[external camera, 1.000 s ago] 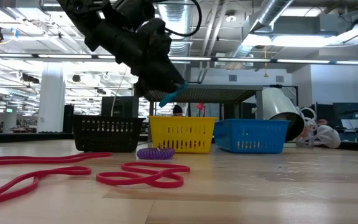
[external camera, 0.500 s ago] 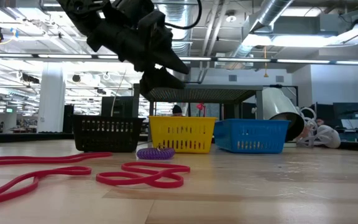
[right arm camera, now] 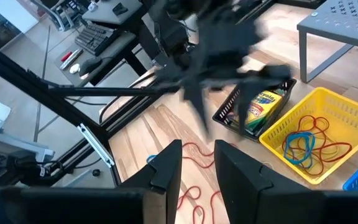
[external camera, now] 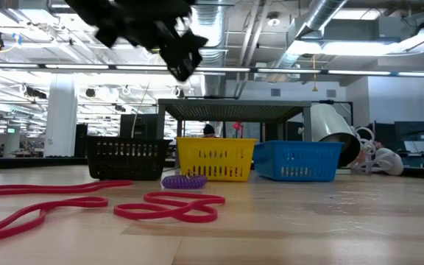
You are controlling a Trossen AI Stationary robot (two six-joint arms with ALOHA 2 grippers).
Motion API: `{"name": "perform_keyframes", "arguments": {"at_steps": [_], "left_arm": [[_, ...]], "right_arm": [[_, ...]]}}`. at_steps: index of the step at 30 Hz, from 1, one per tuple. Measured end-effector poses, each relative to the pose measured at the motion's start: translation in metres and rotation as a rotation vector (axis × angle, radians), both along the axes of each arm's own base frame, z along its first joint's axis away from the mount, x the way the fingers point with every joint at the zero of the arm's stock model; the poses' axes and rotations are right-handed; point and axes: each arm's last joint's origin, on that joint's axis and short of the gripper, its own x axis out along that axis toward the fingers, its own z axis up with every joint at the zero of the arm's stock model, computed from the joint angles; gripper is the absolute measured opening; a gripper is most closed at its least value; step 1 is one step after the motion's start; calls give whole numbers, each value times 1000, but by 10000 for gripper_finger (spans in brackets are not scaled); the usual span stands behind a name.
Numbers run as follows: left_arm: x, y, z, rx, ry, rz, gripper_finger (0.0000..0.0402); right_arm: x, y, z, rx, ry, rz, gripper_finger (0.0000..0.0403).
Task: Pick & Place Office Desk Supplies
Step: Put the purple spring keychain into the blue basket
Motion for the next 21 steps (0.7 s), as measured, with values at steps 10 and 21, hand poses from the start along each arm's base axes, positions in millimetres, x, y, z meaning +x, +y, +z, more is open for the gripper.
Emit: {"name": "perform_keyframes", "arguments": {"at_steps": [10, 21], "left_arm": [[-19, -63, -13, 482, 36, 154, 186], [0, -70, -31, 433, 192, 203, 186]], "right_arm": [[-1, 1, 0, -3, 0, 6, 93], [0, 2, 1, 3, -12, 5, 93]]}}
